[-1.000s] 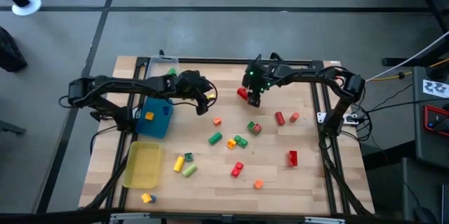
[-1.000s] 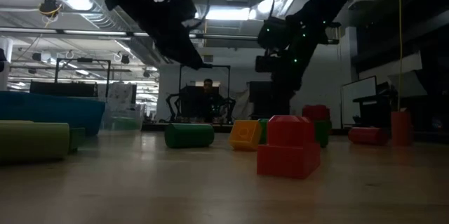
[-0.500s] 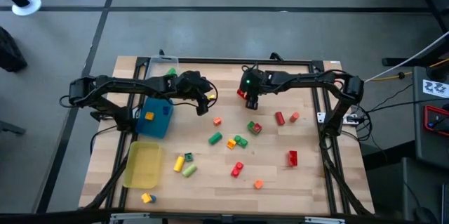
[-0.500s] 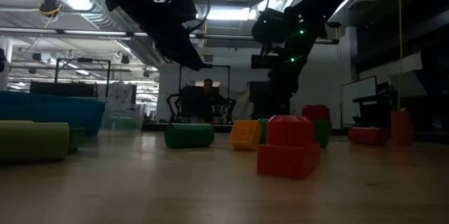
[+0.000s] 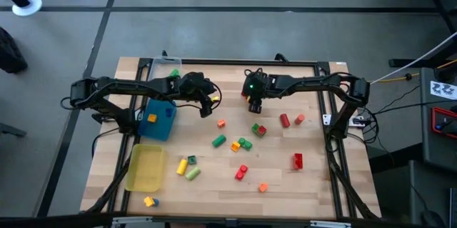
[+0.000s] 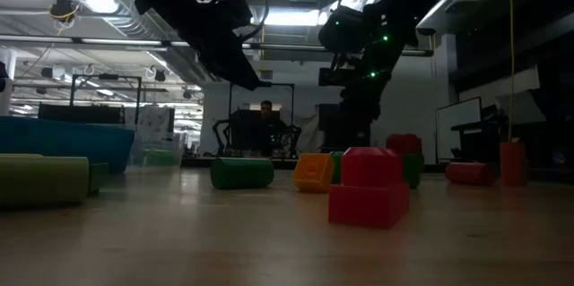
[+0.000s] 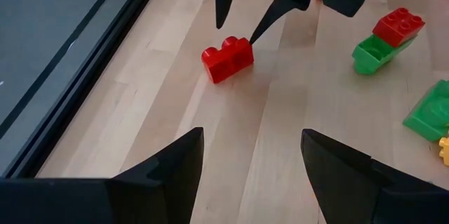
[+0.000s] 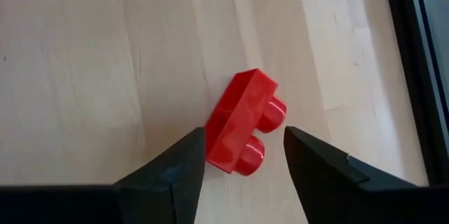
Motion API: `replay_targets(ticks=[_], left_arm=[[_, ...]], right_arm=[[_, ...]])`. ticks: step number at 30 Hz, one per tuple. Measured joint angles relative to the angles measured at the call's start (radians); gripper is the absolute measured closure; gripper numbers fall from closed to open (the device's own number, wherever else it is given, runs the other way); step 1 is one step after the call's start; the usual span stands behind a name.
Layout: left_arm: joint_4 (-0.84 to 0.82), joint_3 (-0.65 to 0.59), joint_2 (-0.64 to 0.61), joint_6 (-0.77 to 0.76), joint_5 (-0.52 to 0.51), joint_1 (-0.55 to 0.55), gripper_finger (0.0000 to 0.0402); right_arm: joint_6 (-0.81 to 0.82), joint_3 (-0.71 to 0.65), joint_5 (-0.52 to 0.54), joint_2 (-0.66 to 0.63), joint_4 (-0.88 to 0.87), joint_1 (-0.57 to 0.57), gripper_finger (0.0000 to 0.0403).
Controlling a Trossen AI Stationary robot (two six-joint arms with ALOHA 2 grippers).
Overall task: Sort blocks by size
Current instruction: Put the top red 2 stud game piece into the transparent bin
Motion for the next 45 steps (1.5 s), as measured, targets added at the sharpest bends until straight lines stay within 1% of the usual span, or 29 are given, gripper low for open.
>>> replay_targets(ticks=[3,7,14,18,21,29,32,34,37,39,45], left_arm=[[0.0,0.0,0.0,0.0,0.0,0.0,0.0178],[0.0,0.0,0.0,0.0,0.0,0.0,0.0178],[0.0,0.0,0.0,-0.003,-0.001,0.0,0.0178],[0.0,0.0,0.0,-0.003,-0.001,0.0,0.0178],[0.0,0.0,0.0,-0.003,-0.001,0.0,0.0178],[0.0,0.0,0.0,-0.005,0.0,0.0,0.0178],[0.0,0.0,0.0,-0.005,0.0,0.0,0.0178],[0.0,0.0,0.0,-0.005,0.0,0.0,0.0178],[0.0,0.0,0.0,-0.005,0.0,0.0,0.0178],[0.0,0.0,0.0,-0.005,0.0,0.0,0.0178],[0.0,0.0,0.0,-0.005,0.0,0.0,0.0178]], right_arm=[[0.005,0.0,-0.008,0.018,-0.002,0.0,0.021],[0.011,0.0,-0.015,0.076,-0.005,0.008,0.021],[0.031,0.002,0.068,0.124,0.024,0.005,0.021],[0.032,0.0,0.087,0.126,0.04,0.005,0.0217],[0.033,0.0,0.098,0.126,0.048,0.005,0.0244],[0.032,0.001,0.148,0.124,0.052,0.005,0.035],[0.032,0.001,0.154,0.124,0.052,0.004,0.0379],[0.033,0.002,0.154,0.123,0.052,0.004,0.0389],[0.033,0.002,0.145,0.123,0.057,0.004,0.0391],[0.033,0.001,0.119,0.123,0.071,0.004,0.0389],[0.026,-0.001,-0.048,0.127,0.173,0.005,0.0391]])
